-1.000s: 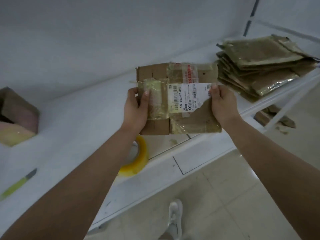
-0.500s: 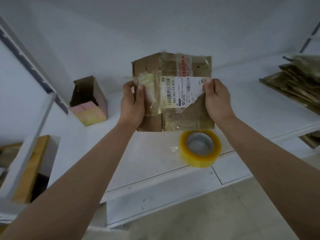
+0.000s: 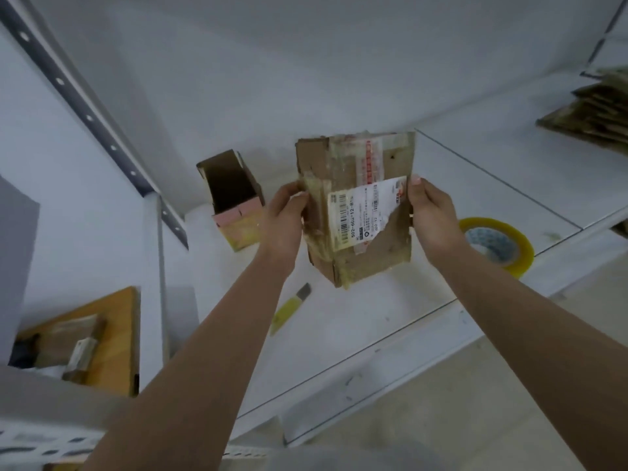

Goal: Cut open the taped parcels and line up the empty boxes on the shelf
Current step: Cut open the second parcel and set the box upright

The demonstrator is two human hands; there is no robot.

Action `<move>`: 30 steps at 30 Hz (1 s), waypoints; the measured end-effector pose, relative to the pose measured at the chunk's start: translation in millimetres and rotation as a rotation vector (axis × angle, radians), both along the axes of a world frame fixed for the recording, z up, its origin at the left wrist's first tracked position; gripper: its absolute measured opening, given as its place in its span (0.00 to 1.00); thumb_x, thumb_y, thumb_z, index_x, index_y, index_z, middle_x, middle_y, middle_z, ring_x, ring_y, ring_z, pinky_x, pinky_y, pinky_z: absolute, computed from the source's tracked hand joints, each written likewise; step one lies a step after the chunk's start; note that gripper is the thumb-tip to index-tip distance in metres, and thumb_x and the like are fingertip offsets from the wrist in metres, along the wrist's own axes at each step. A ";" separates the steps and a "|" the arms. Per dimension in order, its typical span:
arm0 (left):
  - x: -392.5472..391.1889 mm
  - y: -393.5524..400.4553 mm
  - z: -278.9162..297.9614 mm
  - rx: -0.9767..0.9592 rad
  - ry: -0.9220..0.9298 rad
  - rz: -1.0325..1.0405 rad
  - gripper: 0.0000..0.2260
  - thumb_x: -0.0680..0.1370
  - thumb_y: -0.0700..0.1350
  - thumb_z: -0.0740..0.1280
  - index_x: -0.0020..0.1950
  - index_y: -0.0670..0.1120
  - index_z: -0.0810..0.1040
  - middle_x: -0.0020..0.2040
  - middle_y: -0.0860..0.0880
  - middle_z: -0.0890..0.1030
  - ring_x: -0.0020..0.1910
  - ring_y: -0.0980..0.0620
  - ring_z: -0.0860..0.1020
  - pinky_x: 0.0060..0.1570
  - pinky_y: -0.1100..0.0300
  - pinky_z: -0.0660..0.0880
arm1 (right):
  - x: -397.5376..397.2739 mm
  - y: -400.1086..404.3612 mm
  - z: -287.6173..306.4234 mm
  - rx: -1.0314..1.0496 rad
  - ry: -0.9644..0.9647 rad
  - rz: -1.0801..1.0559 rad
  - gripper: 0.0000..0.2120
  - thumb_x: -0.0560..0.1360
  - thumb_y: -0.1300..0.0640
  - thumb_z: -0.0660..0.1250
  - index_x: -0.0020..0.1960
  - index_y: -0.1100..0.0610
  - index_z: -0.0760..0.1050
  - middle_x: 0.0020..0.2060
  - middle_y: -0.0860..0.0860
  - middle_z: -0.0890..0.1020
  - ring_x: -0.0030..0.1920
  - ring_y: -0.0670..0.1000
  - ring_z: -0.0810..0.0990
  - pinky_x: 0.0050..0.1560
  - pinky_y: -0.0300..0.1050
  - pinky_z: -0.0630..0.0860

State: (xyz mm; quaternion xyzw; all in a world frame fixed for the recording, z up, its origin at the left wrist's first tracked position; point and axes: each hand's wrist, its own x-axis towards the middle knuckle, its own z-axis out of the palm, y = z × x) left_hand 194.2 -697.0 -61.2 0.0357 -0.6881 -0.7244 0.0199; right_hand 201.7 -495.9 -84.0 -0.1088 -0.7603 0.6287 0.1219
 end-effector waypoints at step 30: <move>-7.2 2.8 -37.0 0.334 -0.005 -0.419 0.18 0.79 0.29 0.57 0.60 0.49 0.69 0.43 0.48 0.82 0.35 0.53 0.81 0.31 0.61 0.77 | 45.8 1.3 -1.2 -0.372 0.070 0.217 0.17 0.81 0.66 0.60 0.67 0.53 0.65 0.48 0.56 0.79 0.40 0.46 0.84 0.36 0.39 0.79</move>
